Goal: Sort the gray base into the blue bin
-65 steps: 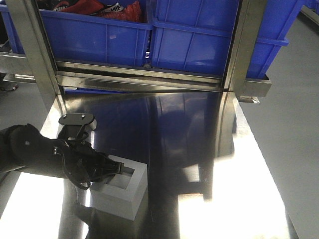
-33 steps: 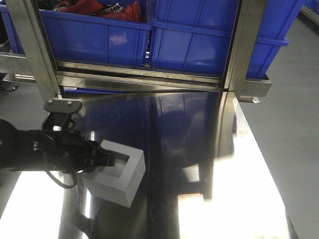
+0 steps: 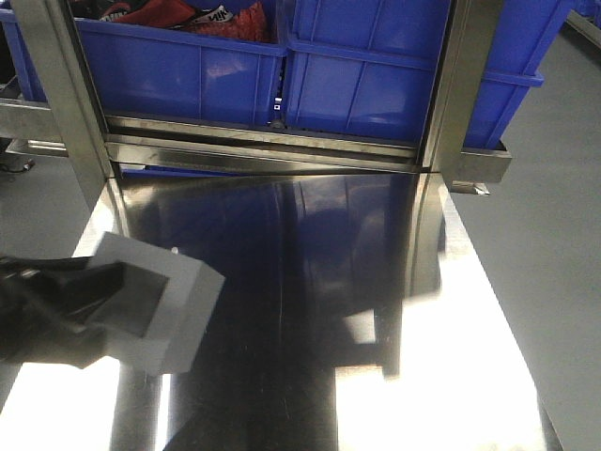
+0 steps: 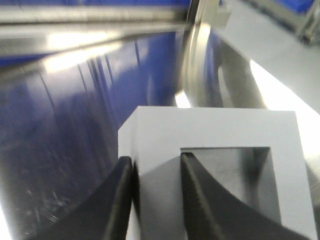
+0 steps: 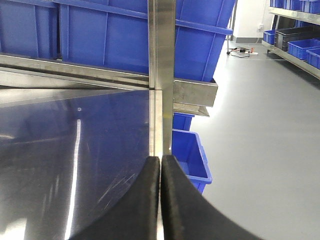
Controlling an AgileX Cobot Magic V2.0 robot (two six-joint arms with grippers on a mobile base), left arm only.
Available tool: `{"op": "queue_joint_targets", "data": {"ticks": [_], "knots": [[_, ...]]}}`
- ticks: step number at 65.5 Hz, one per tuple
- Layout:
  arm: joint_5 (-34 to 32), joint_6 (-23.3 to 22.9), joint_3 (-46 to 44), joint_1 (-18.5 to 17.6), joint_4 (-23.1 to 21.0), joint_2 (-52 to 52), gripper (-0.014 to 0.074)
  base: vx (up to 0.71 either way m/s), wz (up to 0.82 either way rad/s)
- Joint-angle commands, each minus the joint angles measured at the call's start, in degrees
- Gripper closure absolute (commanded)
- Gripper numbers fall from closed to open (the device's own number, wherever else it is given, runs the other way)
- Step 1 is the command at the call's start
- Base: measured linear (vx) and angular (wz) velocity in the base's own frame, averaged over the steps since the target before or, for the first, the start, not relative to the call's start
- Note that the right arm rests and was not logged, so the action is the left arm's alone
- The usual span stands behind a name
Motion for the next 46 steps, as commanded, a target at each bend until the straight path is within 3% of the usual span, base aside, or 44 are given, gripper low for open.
{"op": "queue_joint_targets", "data": {"ticks": [1, 28, 46], "knots": [[-5.9, 2.0, 1.7, -0.1, -0.9, -8.0, 0.0602, 0.0, 0.0], [-8.7, 5.5, 14.0, -0.1, -0.9, -32.4, 0.0602, 0.0, 0.0], [-10.7, 5.5, 16.5, -0.1, -1.1, -35.8, 0.0602, 0.0, 0.0]]}}
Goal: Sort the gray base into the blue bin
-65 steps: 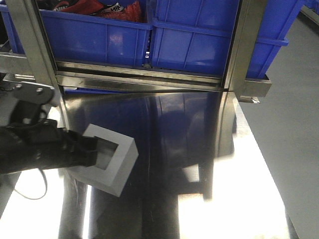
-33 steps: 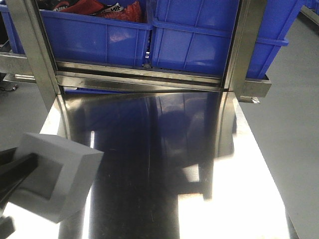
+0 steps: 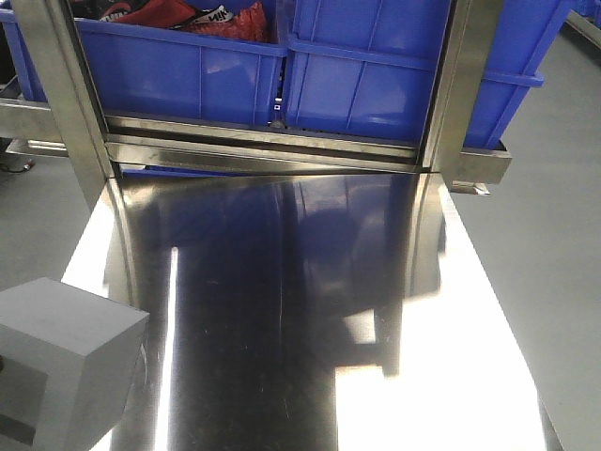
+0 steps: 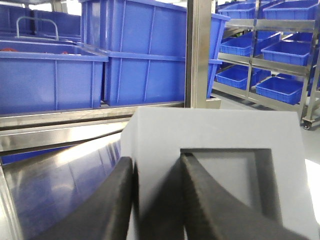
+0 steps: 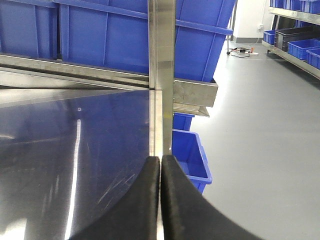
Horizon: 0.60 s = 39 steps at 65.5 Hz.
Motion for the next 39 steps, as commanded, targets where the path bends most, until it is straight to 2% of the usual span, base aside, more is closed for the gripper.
{"op": "queue_joint_targets", "data": {"ticks": [1, 39], "knots": [[-6.5, -0.3, -1.6, -0.1, -1.1, 0.3, 0.0602, 0.0, 0.0], [-6.4, -0.4, -1.6, -0.1, -1.2, 0.3, 0.0602, 0.0, 0.0]]}}
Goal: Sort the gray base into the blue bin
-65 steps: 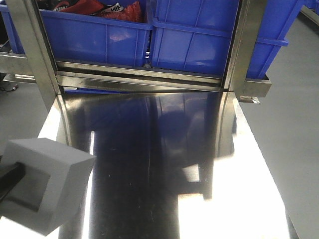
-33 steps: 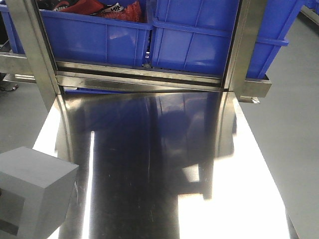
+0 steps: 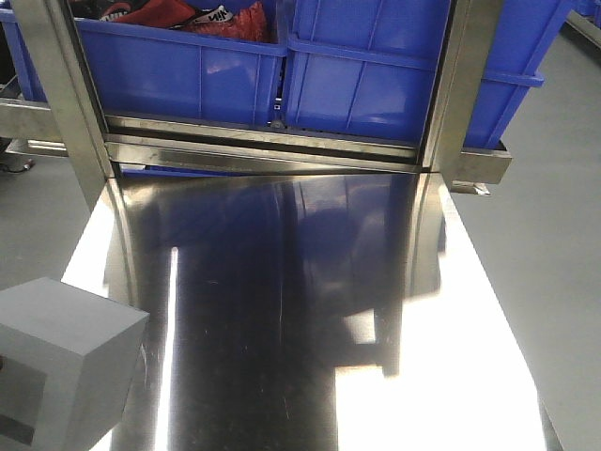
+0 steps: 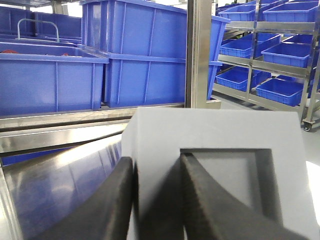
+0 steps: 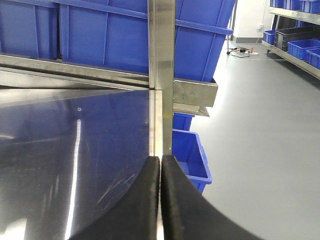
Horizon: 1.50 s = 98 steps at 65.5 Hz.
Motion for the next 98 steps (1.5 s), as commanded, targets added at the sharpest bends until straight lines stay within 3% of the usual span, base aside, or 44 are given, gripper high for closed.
{"op": "queue_joint_targets", "data": {"ticks": [1, 57, 98], "knots": [[-6.3, -0.4, -1.6, -0.1, -1.2, 0.3, 0.0602, 0.0, 0.0], [-6.3, -0.4, -1.6, -0.1, -1.2, 0.3, 0.0602, -0.01, -0.04], [-6.3, -0.4, -1.6, -0.1, -1.2, 0.3, 0.0602, -0.07, -0.5]]}}
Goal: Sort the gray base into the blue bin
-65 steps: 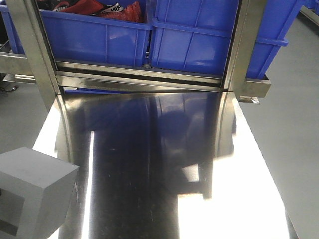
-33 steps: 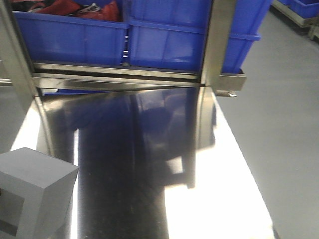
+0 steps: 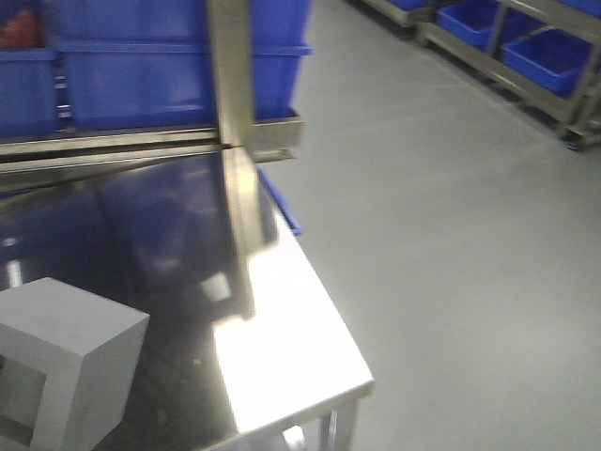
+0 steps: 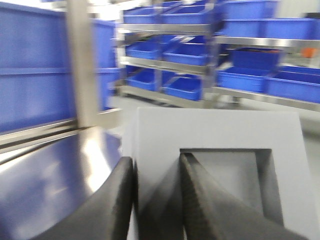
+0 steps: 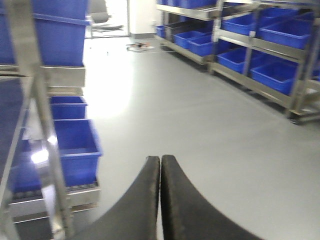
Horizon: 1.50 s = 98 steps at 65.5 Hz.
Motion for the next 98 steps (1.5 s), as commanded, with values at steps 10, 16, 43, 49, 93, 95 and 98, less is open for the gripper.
{"op": "queue_joint_targets", "data": {"ticks": [10, 16, 43, 49, 93, 95, 98], "knots": [[-6.3, -0.4, -1.6, -0.1, -1.2, 0.3, 0.0602, -0.1, -0.72], [-6.3, -0.4, -1.6, -0.1, -1.2, 0.3, 0.0602, -0.1, -0.71], [-6.3, -0.4, -1.6, -0.1, -1.2, 0.3, 0.0602, -0.06, -0.6], [-6.3, -0.4, -1.6, -0.1, -1.2, 0.3, 0.0602, -0.01, -0.54], [-6.3, -0.4, -1.6, -0.1, -1.2, 0.3, 0.0602, 0.02, -0.68], [-6.3, -0.4, -1.6, -0.1, -1.2, 0.3, 0.0602, 0.03, -0.83], [-6.3, -0.4, -1.6, -0.1, -1.2, 0.3, 0.0602, 0.04, -0.83]]}}
